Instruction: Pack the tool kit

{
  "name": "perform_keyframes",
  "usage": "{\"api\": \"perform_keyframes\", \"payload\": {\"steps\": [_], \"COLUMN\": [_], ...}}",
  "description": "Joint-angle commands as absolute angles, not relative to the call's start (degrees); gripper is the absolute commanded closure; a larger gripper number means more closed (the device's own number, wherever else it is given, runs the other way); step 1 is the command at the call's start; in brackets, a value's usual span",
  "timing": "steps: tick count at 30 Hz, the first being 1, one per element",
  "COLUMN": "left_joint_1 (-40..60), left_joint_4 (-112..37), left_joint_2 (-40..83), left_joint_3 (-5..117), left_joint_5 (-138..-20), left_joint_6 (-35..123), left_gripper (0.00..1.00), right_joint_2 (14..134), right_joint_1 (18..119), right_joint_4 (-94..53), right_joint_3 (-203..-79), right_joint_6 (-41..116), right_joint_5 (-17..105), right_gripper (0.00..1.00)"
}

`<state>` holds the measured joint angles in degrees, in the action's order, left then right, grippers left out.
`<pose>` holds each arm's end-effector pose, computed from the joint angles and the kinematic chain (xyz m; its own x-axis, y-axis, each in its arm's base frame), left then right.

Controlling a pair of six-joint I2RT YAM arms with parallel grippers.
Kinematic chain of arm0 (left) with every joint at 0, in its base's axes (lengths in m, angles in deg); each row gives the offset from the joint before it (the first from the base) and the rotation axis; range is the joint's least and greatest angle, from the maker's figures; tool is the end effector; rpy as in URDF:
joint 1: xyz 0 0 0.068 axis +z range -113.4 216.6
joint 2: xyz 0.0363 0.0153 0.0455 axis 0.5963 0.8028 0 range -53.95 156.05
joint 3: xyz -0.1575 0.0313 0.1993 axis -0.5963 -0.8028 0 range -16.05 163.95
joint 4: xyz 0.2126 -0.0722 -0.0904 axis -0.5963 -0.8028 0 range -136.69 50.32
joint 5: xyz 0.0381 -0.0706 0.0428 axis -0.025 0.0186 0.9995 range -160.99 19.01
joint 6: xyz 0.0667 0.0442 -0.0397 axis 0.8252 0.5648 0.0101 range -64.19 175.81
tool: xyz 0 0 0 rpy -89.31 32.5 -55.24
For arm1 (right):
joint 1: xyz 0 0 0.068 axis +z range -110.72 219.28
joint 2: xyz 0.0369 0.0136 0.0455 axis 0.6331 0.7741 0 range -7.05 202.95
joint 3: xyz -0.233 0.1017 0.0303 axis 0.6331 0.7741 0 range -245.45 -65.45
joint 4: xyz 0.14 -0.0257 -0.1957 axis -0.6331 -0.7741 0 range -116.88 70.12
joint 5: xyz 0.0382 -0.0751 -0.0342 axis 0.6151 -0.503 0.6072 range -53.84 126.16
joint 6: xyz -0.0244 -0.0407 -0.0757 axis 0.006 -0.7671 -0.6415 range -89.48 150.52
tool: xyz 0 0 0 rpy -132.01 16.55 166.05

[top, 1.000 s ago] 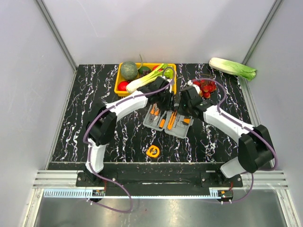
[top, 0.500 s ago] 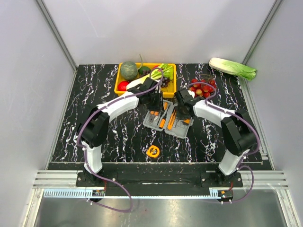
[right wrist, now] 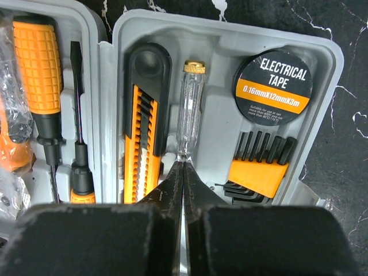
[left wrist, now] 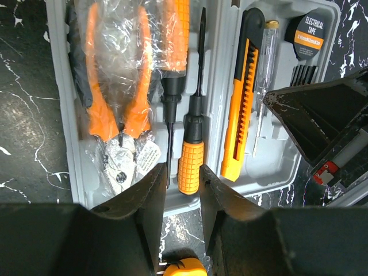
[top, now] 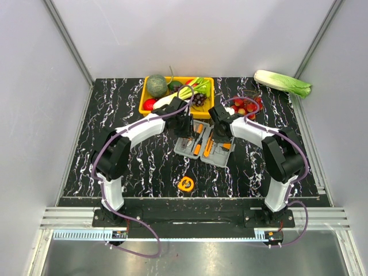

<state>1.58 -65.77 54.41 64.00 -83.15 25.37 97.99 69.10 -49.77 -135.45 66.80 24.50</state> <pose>0.3276 -0.2501 0.1705 -0.9092 0.0324 -0.4152 0.2330 0.8659 -0.4427 0.3259 0.1682 0.1345 -0.8778 0.1647 -0.4499 0.1321 0.9858 0.1032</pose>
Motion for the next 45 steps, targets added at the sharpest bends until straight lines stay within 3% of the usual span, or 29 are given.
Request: {"api": "perform_keyframes", "payload": {"steps": [1,12,17,23,28,32,35,37,40,45], "left_joint_1": [2.24,3.29,3.64,3.82,4.43,5.49,6.37,6.98,7.60,8.39], "left_joint_4": [-63.24,-63.24,-64.29,-65.26,-66.14,-67.02,-67.37,-68.07,-69.65,-73.34], "left_joint_2": [51.26,50.21,46.78,38.71,30.62,23.76,18.49,15.59,11.54,6.00], "left_joint_3": [63.85,63.41,62.97,58.41,53.05,49.53,47.68,47.32,47.41,47.76], "left_joint_5": [-83.73,-83.82,-82.42,-76.97,-71.44,-65.37,-61.59,-59.83,-57.55,-54.91], "left_joint_6": [25.57,25.75,26.27,26.45,25.66,25.13,25.57,26.18,27.06,25.93], "left_gripper": [0.67,0.67,0.66,0.54,0.43,0.27,0.05,0.01,0.01,0.01], "right_joint_2": [100.70,104.75,100.36,95.70,90.00,85.95,84.89,85.15,85.24,90.50], "right_joint_1": [68.54,68.54,68.19,66.96,67.14,69.85,75.38,78.72,85.40,95.15], "right_joint_4": [-51.43,-52.58,-54.15,-59.78,-62.50,-64.26,-67.15,-69.53,-70.94,-74.19], "right_joint_3": [-136.82,-133.74,-140.14,-151.92,-151.33,-147.28,-145.87,-145.87,-145.43,-147.53], "right_joint_6": [67.00,67.97,65.86,63.93,62.26,61.81,63.04,66.37,70.85,79.20], "right_joint_5": [21.65,25.08,22.71,20.87,24.89,27.63,25.88,25.79,24.39,22.54], "right_gripper": [0.97,1.00,0.98,0.78,0.57,0.34,0.15,0.07,0.02,0.01]}}
